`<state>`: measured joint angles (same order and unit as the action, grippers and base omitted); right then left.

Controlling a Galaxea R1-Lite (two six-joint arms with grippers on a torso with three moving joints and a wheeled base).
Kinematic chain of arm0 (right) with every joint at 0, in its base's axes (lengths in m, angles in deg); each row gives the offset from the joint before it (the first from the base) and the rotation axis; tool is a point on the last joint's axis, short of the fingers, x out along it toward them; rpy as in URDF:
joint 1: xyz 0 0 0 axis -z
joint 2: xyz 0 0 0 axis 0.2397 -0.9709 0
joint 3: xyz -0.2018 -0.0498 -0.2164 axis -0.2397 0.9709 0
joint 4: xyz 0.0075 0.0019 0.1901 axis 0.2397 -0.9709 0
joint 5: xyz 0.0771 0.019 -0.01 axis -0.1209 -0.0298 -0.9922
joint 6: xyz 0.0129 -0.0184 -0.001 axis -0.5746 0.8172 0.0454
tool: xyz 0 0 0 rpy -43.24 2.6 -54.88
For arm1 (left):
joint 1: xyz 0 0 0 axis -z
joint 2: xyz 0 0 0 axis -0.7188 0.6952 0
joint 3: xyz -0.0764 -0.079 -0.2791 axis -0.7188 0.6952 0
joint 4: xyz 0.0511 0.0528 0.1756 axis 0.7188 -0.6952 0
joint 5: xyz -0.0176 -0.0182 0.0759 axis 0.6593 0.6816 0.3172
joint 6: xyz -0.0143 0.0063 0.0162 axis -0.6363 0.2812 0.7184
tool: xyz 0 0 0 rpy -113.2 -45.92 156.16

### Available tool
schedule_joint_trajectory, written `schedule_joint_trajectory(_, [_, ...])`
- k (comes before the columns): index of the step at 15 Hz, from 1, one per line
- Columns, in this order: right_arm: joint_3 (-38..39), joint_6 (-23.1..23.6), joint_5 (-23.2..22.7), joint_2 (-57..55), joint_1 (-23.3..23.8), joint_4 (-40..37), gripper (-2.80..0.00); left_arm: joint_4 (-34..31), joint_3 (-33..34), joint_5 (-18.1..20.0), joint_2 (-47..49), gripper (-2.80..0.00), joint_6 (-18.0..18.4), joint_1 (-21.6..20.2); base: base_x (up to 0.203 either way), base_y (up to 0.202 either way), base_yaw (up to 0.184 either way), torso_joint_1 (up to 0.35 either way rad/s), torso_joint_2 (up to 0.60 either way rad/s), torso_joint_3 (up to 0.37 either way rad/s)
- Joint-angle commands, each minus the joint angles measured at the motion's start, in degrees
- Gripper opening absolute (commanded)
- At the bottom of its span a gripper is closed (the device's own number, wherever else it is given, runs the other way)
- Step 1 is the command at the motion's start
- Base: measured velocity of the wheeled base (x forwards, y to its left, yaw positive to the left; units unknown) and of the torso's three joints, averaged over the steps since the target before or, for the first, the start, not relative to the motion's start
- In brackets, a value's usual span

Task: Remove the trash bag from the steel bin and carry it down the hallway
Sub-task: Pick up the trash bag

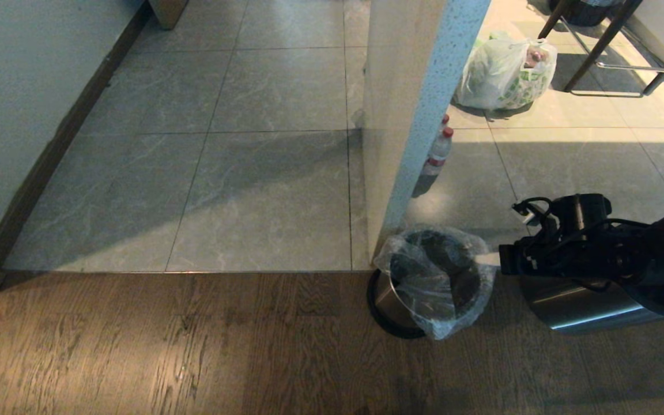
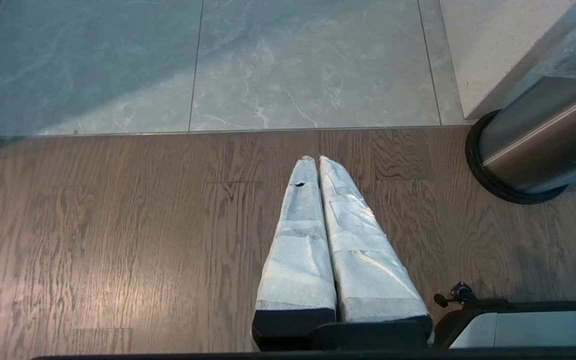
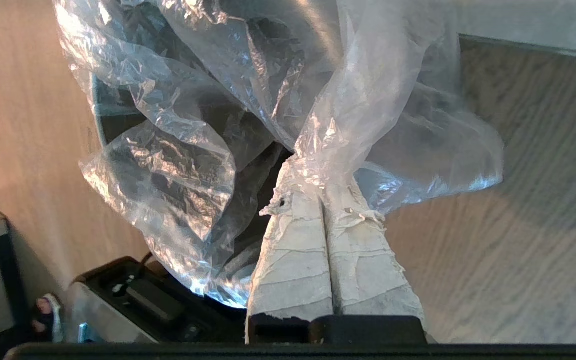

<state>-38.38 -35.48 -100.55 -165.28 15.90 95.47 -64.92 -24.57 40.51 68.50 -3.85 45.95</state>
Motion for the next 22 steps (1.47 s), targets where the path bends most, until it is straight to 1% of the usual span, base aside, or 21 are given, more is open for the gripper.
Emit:
schedule_joint_trajectory(1, [0.8,1.0,-0.1,2.1,-0.2,0.2,-2.80,0.0,0.0,0.0,0.0,-2.80,0.0,0.0,0.000,0.000,0.000,0.000,0.00,0.000])
schedule_joint_trajectory(5, [1.1,1.9,0.1,2.8,-4.2,0.1,-2.80,0.0,0.0,0.0,0.0,-2.80,0.0,0.0,0.000,0.000,0.000,0.000,0.00,0.000])
schedule_joint_trajectory(8, [1.1,2.7,4.1,2.3,-8.1,0.1,-2.80,0.0,0.0,0.0,0.0,-2.80,0.0,0.0,0.000,0.000,0.000,0.000,0.00,0.000])
schedule_joint_trajectory(12, [1.0,2.8,7.0,0.5,-12.2,0.2,-2.80,0.0,0.0,0.0,0.0,-2.80,0.0,0.0,0.000,0.000,0.000,0.000,0.00,0.000])
schedule_joint_trajectory(14, [0.7,2.8,10.4,-0.6,-13.9,0.4,-2.80,0.0,0.0,0.0,0.0,-2.80,0.0,0.0,0.000,0.000,0.000,0.000,0.00,0.000])
schedule_joint_trajectory(15, [0.5,2.8,11.7,-1.3,-14.4,0.6,-2.80,0.0,0.0,0.0,-0.1,-2.80,0.0,0.0,0.000,0.000,0.000,0.000,0.00,0.000])
schedule_joint_trajectory(16, [0.4,2.8,12.1,-1.7,-14.7,0.8,-2.80,0.0,0.0,0.0,0.0,-2.80,0.0,0.0,0.000,0.000,0.000,0.000,0.00,0.000])
schedule_joint_trajectory(20, [0.6,2.8,12.1,-1.5,-14.9,0.8,-2.80,0.0,0.0,0.0,0.0,-2.80,0.0,0.0,0.000,0.000,0.000,0.000,0.00,0.000])
schedule_joint_trajectory(22, [0.2,2.8,12.2,-1.6,-15.9,0.7,-2.80,0.0,0.0,0.0,0.0,-2.80,0.0,0.0,0.000,0.000,0.000,0.000,0.00,0.000])
